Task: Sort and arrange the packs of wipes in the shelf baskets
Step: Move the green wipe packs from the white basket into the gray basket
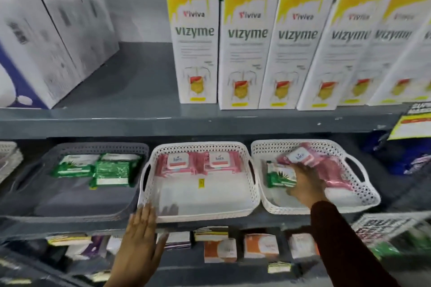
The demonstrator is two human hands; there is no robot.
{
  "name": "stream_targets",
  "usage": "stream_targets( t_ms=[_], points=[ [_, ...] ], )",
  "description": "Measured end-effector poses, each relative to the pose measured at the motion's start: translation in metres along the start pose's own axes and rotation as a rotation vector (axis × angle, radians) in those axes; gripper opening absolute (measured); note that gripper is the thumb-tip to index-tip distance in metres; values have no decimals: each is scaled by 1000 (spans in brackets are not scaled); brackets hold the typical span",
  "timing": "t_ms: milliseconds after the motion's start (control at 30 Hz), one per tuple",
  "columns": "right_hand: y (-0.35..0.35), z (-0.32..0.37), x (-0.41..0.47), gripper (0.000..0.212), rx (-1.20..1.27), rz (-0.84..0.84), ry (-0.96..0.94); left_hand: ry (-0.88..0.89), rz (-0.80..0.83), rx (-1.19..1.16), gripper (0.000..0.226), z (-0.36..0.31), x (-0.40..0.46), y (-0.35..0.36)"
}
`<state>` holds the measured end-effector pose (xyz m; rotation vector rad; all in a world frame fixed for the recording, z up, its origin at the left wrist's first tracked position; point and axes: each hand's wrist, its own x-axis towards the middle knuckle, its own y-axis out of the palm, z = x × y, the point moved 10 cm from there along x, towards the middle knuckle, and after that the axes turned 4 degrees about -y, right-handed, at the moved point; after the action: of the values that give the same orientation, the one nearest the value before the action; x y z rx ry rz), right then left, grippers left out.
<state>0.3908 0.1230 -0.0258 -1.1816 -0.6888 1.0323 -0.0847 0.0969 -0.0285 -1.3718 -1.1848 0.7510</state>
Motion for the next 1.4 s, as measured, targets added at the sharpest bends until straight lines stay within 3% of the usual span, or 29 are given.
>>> stream_targets(
  t_ms=[100, 167, 300, 400, 467, 633, 867, 1033, 1200, 1300, 1400],
  points=[
    [14, -13, 10, 105, -13, 75, 5, 53, 11, -21, 76, -25, 1, 3],
    [22, -25, 16, 95, -29, 72, 84, 71, 1, -26, 73, -35, 2, 3],
    [13, -23, 7, 65, 215, -129, 79, 61, 20, -25, 69, -35, 1, -3],
    [-5, -22, -7, 67, 378, -286, 103, 32, 46, 11, 70, -18, -3, -10],
    [-21, -3, -12, 76, 422, -370, 95, -17, 43, 17, 72, 8, -6, -17],
    [-64, 129, -31, 73, 607, -483, -187, -166, -20, 14, 71, 88, -21, -41],
    [4, 378, -89, 65, 492, -247, -694, -179, 14, 51, 61, 149, -28, -67],
    [74, 513, -116, 54, 355, -26, -896, -168, -20, 8, 61, 189, -29, -77],
    [118, 602, -123, 36, 173, 23, -1086, -125, -69, 1, 58, 206, -39, -77],
    [156, 619, -120, 51, -173, 100, -1101, -111, -70, 30, 58, 205, -39, -76],
    [164, 612, -118, 56, -199, 136, -1067, -84, -74, 9, 58, 198, -37, -75]
  ],
)
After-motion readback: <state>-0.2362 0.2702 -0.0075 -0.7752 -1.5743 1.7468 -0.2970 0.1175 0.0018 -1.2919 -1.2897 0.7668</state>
